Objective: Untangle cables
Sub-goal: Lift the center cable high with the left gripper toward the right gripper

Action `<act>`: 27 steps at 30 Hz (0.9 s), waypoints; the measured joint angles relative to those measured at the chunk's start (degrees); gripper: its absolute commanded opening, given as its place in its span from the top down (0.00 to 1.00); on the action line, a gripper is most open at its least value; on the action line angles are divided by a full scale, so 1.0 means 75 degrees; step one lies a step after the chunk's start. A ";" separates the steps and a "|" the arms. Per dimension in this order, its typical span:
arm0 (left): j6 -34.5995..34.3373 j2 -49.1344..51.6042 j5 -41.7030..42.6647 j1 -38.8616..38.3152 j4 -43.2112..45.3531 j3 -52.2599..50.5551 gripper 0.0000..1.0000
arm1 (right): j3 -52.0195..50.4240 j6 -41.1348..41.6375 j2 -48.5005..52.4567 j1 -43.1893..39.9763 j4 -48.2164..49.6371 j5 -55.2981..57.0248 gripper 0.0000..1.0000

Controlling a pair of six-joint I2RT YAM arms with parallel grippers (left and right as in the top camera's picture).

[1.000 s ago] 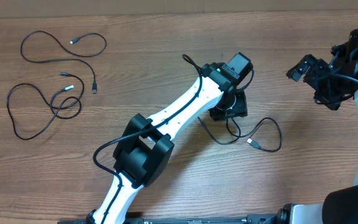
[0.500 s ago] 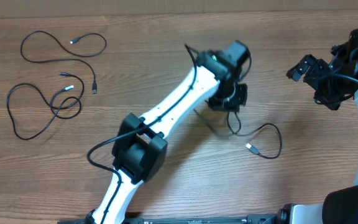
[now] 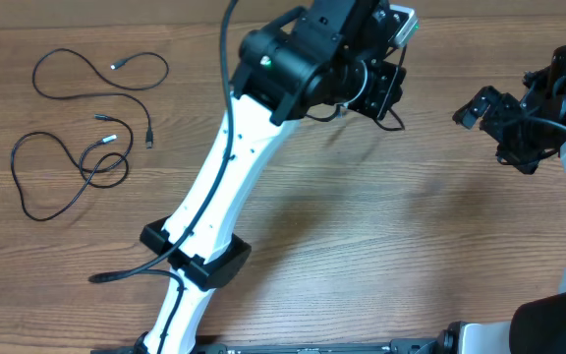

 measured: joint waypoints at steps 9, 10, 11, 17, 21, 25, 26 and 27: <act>0.1241 -0.0017 0.0318 -0.0015 -0.0629 0.0058 0.96 | 0.0000 0.0003 0.0000 0.0003 0.0000 0.0003 0.00; 0.1396 -0.0017 0.0341 -0.0026 -0.0664 0.0058 0.96 | 0.0000 0.0006 0.0000 0.0000 0.0012 -0.0009 0.00; 0.1498 -0.0017 0.0341 -0.0029 -0.0697 0.0058 0.96 | 0.0000 0.0006 0.0000 0.0000 0.0073 -0.0047 0.00; 0.1737 -0.0017 0.0341 -0.0041 -0.0918 0.0058 0.96 | 0.0000 0.0003 0.0000 0.0000 0.0224 -0.0600 0.00; 0.1760 -0.0017 0.0361 -0.0041 -0.0895 0.0058 0.96 | -0.0009 0.0020 0.0000 0.0003 -0.0367 -0.1300 0.00; 0.1818 -0.0017 0.0871 -0.0041 -0.0632 0.0058 0.96 | -0.0009 -0.0032 0.0000 0.0117 -0.0347 -0.2046 0.00; 0.1862 -0.0017 0.1090 -0.0041 -0.0495 0.0058 0.96 | -0.0009 -0.0099 0.0000 0.0192 -0.0350 -0.2142 0.00; 0.1888 -0.0017 0.1236 -0.0041 -0.0396 0.0058 0.96 | -0.0009 -0.0221 0.0000 0.0312 -0.0370 -0.2247 0.00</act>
